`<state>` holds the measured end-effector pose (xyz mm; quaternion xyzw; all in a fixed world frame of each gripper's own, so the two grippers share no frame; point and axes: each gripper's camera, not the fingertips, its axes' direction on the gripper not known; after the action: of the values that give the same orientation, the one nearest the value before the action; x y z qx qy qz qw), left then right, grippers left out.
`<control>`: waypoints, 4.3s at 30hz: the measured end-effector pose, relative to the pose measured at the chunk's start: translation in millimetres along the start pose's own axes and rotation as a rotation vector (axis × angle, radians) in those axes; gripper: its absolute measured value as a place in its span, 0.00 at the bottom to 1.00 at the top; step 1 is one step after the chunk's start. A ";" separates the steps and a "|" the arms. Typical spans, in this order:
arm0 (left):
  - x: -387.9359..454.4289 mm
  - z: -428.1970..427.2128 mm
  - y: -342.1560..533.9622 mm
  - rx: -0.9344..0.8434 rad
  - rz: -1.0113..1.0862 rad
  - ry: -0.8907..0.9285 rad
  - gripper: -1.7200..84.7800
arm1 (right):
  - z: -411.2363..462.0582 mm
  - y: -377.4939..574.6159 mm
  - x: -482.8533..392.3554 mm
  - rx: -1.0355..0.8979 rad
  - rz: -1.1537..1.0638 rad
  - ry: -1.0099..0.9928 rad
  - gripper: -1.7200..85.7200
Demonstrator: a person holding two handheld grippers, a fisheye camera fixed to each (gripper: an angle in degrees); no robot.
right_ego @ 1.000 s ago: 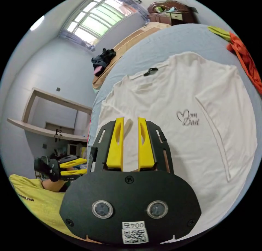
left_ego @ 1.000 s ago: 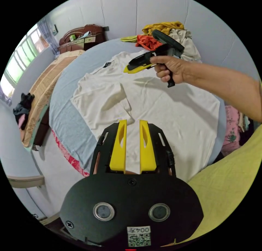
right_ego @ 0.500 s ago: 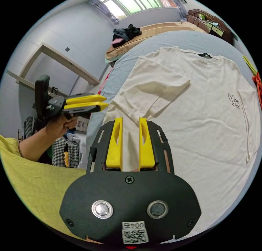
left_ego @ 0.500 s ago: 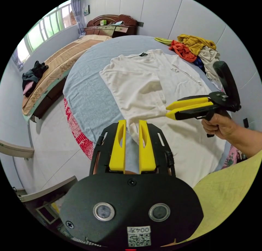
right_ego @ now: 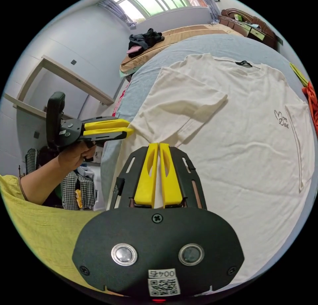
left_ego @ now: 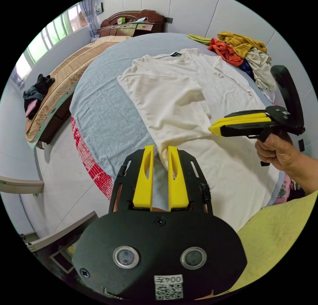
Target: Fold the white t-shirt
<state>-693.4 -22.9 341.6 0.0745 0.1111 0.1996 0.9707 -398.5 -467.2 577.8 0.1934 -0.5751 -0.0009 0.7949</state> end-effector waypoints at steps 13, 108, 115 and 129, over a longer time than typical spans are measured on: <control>-13.9 13.3 10.5 0.050 -0.024 0.031 0.10 | -72.0 -123.0 -3.6 0.196 -0.159 -0.019 0.08; -23.6 23.9 -132.7 0.115 0.057 0.027 0.07 | -324.5 112.0 -73.3 -0.071 0.068 0.093 0.12; 1.6 43.7 -155.0 0.030 0.081 -0.001 0.08 | -373.6 198.6 -78.8 -0.140 0.146 0.184 0.12; 124.3 -25.2 -21.9 -0.001 -0.057 0.146 0.05 | -443.2 343.6 -69.4 -0.355 0.237 0.451 0.10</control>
<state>-580.1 9.9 290.0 0.0560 0.1835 0.1770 0.9653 -92.5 1.9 503.6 -0.0215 -0.3936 0.0344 0.9184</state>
